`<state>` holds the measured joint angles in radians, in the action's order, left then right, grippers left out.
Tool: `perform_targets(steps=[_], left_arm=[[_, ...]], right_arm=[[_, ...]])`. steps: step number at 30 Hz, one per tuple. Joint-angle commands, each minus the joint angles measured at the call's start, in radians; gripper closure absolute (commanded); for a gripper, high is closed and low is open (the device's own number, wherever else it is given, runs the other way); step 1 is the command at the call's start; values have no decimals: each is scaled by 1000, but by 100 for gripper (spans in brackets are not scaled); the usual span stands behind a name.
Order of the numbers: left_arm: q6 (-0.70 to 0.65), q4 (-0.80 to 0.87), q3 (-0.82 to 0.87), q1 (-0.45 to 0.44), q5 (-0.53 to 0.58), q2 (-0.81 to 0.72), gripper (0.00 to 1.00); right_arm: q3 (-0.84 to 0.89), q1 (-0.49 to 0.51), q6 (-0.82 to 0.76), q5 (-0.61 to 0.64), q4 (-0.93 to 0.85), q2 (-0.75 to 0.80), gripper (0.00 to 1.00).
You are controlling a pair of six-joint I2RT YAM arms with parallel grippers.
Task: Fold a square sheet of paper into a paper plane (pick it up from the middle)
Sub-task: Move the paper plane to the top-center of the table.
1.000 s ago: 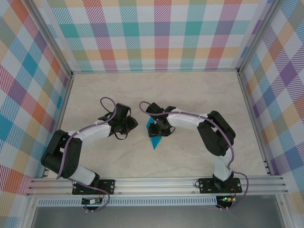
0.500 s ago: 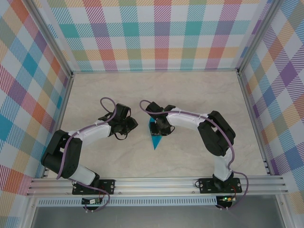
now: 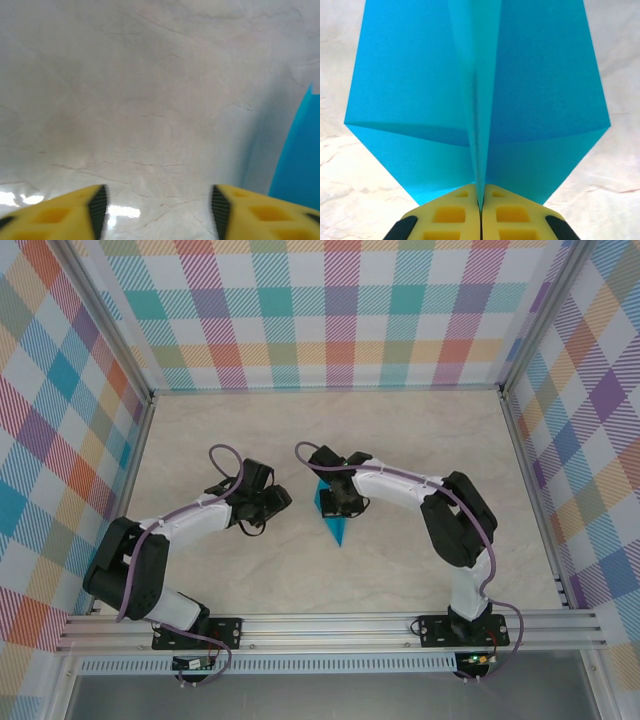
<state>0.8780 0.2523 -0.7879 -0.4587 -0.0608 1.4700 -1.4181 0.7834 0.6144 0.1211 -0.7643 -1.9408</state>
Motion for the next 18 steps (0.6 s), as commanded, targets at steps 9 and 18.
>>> perform_targets(steps=[9, 18], left_arm=[[-31, 122, -28, 15, 84, -33, 9], [-37, 143, -39, 16, 104, -29, 1]], right_arm=[[-70, -98, -82, -6, -40, -73, 81], [-88, -109, -49, -12, -35, -112, 80]])
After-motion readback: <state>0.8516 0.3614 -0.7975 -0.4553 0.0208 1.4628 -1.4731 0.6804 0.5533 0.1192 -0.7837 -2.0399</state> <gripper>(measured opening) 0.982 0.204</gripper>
